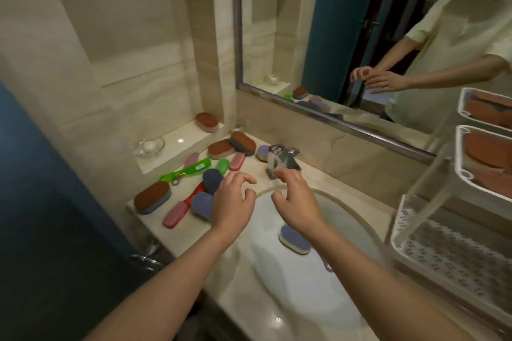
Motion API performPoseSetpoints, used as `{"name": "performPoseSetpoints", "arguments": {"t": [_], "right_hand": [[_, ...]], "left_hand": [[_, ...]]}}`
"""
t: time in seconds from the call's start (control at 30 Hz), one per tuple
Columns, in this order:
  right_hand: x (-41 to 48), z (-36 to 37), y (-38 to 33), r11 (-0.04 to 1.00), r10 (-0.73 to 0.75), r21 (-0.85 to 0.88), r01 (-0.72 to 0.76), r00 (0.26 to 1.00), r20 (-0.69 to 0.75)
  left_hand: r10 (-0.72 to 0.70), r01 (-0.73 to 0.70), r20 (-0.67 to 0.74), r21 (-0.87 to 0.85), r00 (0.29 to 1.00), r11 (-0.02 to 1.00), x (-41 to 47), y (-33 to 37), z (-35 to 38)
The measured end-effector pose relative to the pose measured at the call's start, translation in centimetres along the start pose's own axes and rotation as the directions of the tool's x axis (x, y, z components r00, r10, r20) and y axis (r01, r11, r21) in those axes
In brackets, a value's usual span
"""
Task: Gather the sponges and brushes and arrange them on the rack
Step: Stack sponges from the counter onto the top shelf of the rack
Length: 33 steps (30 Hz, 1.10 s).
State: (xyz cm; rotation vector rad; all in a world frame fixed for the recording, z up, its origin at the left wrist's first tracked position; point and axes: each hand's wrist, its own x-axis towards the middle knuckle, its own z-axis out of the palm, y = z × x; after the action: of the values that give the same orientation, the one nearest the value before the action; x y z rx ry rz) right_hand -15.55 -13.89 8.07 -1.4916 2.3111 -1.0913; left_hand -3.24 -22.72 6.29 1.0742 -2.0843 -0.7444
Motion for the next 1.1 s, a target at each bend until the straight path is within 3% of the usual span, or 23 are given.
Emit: {"name": "performPoseSetpoints", "arguments": {"t": [0.23, 0.4, 0.63, 0.77, 0.93, 1.1], "right_hand": [[2.7, 7.5, -2.3, 1.0, 0.025, -0.003, -0.025, 0.984, 0.179], [4.3, 11.8, -2.6, 0.997, 0.073, -0.025, -0.068, 0.952, 0.297], [6.4, 16.8, -1.9, 0.964, 0.259, -0.072, -0.255, 0.849, 0.46], [7.4, 19.2, -1.4, 0.929, 0.36, -0.114, -0.351, 0.798, 0.484], [7.5, 21.2, -0.7, 0.902, 0.416, -0.118, -0.415, 0.765, 0.491], [7.6, 22.0, -0.6, 0.865, 0.474, -0.028, -0.501, 0.796, 0.376]], "left_hand": [[-0.133, 0.127, 0.101, 0.064, 0.986, 0.99, 0.9, -6.9, -4.1], [-0.307, 0.288, 0.183, 0.125, 0.934, 0.95, 1.6, -11.1, -4.9], [-0.509, 0.506, 0.346, 0.106, 0.788, 0.856, 3.2, -15.4, -4.1], [-0.569, 0.59, 0.448, 0.107, 0.69, 0.8, 5.0, -17.3, -3.2], [-0.608, 0.648, 0.489, 0.108, 0.626, 0.754, 5.5, -19.0, -2.1], [-0.695, 0.859, 0.549, -0.089, 0.465, 0.504, 5.6, -18.5, -1.4]]}}
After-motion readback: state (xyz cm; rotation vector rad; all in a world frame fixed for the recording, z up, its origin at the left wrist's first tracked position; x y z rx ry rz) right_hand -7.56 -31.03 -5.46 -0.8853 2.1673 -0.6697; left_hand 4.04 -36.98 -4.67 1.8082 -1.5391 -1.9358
